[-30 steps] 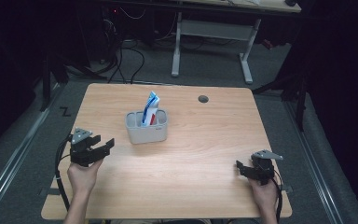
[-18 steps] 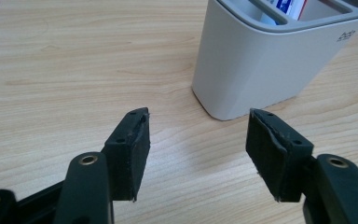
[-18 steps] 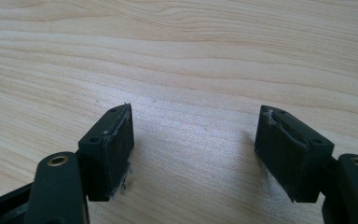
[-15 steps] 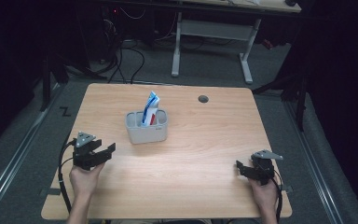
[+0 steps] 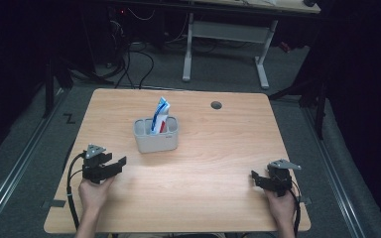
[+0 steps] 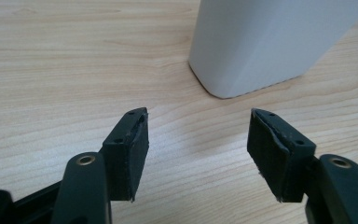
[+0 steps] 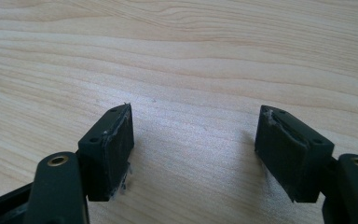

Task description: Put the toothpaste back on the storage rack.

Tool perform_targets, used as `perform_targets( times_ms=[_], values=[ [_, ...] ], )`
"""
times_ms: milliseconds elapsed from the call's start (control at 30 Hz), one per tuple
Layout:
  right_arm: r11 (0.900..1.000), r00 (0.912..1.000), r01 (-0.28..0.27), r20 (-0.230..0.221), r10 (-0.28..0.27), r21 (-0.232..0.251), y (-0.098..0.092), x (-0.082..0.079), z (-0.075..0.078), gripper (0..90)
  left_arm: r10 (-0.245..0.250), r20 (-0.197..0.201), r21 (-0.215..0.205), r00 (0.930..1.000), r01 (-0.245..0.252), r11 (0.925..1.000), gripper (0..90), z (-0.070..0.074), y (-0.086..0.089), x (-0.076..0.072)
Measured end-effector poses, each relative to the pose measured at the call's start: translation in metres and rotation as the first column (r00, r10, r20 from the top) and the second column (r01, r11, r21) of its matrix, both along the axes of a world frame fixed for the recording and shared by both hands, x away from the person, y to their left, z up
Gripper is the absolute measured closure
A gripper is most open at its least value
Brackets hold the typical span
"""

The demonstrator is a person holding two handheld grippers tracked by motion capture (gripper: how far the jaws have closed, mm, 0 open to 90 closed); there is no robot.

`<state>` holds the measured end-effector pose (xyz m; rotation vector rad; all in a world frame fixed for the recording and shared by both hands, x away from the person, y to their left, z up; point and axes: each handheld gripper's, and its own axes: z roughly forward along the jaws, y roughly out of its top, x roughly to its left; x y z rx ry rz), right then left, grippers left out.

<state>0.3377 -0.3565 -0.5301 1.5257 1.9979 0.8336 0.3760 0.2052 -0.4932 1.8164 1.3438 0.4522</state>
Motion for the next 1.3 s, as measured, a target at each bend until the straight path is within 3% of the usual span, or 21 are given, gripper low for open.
perform_targets(
  times_ms=[167, 333, 800, 1067, 1300],
  values=[
    [1.0, 1.0, 0.0, 0.0, 0.0, 0.001, 0.0, 0.0, 0.0, 28.0, 0.008, -0.011, -0.026, 0.9999, -0.008, 0.9996, 40.1, -0.006, 0.002, -0.001],
    [1.0, 1.0, 0.0, 0.0, 0.0, 0.001, 0.0, 0.0, 0.0, 28.0, 0.018, -0.019, -0.019, 0.9996, -0.019, 0.9996, 39.9, -0.009, 0.004, -0.001],
    [1.0, 1.0, -0.001, 0.0, 0.001, 0.0, 0.0, 0.0, 0.0, 28.0, 0.051, -0.043, 0.05, 0.9978, -0.049, 0.9976, 40.4, -0.027, -0.001, 0.0],
    [1.0, 1.0, -0.004, -0.001, 0.004, 0.0, 0.0, 0.0, 0.0, 28.0, 0.036, -0.039, 0.117, 0.9986, -0.031, 0.9927, 39.5, -0.036, -0.009, 0.001],
    [1.0, 1.0, -0.003, -0.001, 0.003, 0.0, 0.0, 0.0, 0.0, 28.0, 0.041, -0.024, 0.142, 0.9989, -0.038, 0.9892, 38.8, -0.041, -0.012, 0.002]
  ],
)
